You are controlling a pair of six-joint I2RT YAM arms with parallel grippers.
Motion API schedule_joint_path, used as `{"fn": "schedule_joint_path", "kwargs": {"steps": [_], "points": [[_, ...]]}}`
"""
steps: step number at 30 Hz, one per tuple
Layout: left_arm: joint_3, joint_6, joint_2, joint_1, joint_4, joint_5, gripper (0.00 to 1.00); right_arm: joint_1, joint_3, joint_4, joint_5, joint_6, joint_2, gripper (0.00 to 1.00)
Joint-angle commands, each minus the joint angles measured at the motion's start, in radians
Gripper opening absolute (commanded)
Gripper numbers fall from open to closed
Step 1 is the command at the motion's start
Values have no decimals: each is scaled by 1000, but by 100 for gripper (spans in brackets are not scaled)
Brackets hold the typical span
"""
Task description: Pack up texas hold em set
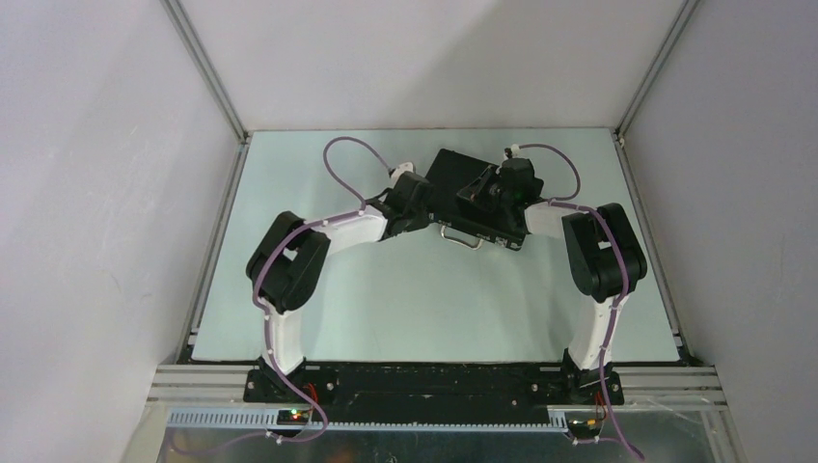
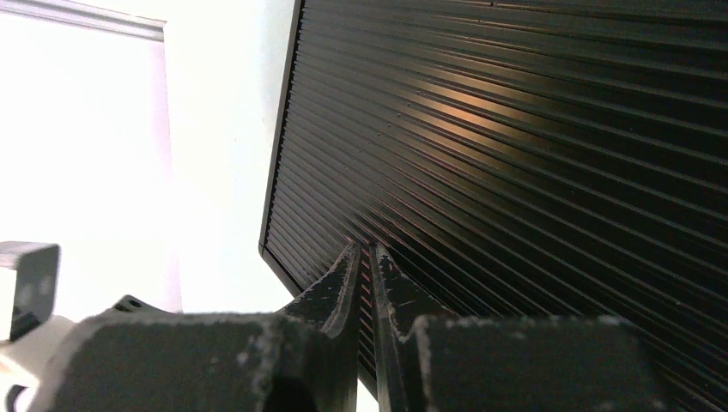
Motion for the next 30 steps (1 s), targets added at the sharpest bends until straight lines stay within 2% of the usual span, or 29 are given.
{"fn": "schedule_joint_path", "kwargs": {"steps": [1, 6, 17, 30], "points": [[91, 40, 26, 17, 12, -1, 0, -12, -28, -72, 24, -27, 16, 12], [126, 54, 68, 34, -4, 25, 0, -13, -28, -72, 21, -28, 17, 12], [18, 55, -9, 32, 0, -1, 0, -13, -28, -65, 12, -27, 21, 11], [63, 45, 48, 31, -7, 37, 0, -13, -29, -60, 4, -25, 23, 11]]}}
